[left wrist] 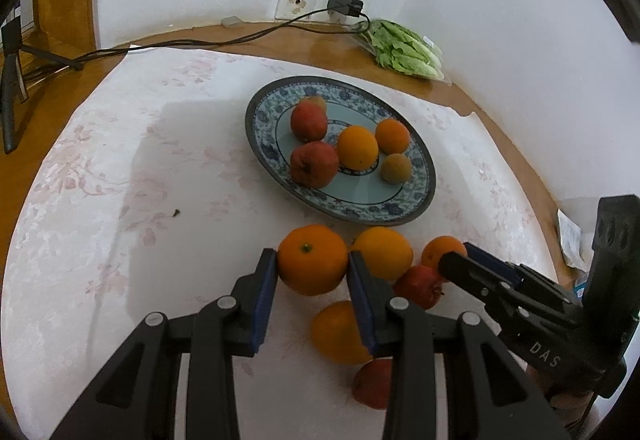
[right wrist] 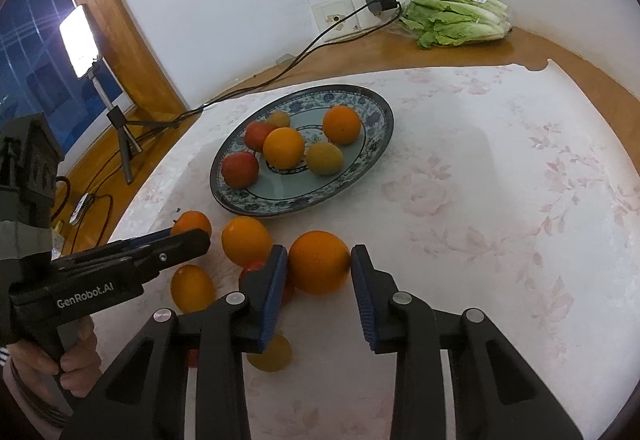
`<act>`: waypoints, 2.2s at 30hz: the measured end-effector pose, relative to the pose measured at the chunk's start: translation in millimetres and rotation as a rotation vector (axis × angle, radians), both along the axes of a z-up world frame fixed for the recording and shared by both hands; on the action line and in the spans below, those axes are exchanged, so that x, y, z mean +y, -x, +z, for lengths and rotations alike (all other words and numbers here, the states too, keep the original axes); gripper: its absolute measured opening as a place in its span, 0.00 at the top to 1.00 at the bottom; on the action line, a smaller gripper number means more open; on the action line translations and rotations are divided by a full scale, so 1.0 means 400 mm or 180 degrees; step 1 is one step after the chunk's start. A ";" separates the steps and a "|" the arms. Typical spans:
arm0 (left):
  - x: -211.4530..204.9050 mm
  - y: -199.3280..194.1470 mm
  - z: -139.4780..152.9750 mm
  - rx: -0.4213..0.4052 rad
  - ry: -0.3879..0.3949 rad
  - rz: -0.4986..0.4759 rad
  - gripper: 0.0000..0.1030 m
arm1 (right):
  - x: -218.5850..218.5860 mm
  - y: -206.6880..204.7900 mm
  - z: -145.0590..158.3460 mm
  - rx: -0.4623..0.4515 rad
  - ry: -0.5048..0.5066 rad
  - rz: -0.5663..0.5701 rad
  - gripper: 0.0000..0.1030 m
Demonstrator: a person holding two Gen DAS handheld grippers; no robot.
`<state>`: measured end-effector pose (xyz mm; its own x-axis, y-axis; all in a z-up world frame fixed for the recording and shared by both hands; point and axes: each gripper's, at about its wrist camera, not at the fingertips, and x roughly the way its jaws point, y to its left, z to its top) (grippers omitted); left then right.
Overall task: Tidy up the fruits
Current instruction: 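Close the left gripper on an orange while the right gripper grasps another orange, then carry the orange with the left gripper while the right gripper carries its orange onto the plate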
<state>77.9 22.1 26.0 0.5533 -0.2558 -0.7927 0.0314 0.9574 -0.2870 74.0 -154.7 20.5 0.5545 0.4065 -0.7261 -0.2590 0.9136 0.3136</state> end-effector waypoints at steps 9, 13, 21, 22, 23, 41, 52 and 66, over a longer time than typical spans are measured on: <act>0.013 -0.003 0.032 -0.0070 0.0035 0.0043 0.64 | -0.020 0.004 0.028 -0.0089 0.0012 -0.0095 0.68; 0.020 -0.018 0.051 -0.0114 0.0009 0.0063 0.64 | -0.022 -0.006 0.044 -0.0137 0.0065 -0.0101 0.68; 0.027 -0.069 0.077 -0.0173 -0.0066 0.0079 0.64 | -0.017 -0.037 0.064 -0.0208 0.0137 -0.0127 0.68; 0.029 -0.075 0.078 -0.0179 -0.0077 0.0082 0.64 | -0.015 -0.041 0.066 -0.0217 0.0146 -0.0127 0.68; 0.033 -0.082 0.080 -0.0185 -0.0088 0.0086 0.64 | -0.015 -0.048 0.068 -0.0227 0.0158 -0.0130 0.68; 0.044 -0.179 0.037 -0.0144 -0.0075 0.0108 0.64 | -0.008 -0.140 0.046 -0.0271 0.0232 -0.0188 0.68; 0.051 -0.209 0.014 -0.0137 -0.0058 0.0130 0.64 | -0.011 -0.176 0.037 -0.0315 0.0096 -0.0211 0.68; 0.046 -0.222 0.004 -0.0203 -0.0270 0.0137 0.63 | 0.000 -0.177 0.028 -0.0443 0.0130 -0.0197 0.68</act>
<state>166.8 40.5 27.6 0.6123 -0.1642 -0.7734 0.0054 0.9790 -0.2036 144.8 -154.9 31.7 0.6742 0.3401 -0.6556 -0.2402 0.9404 0.2409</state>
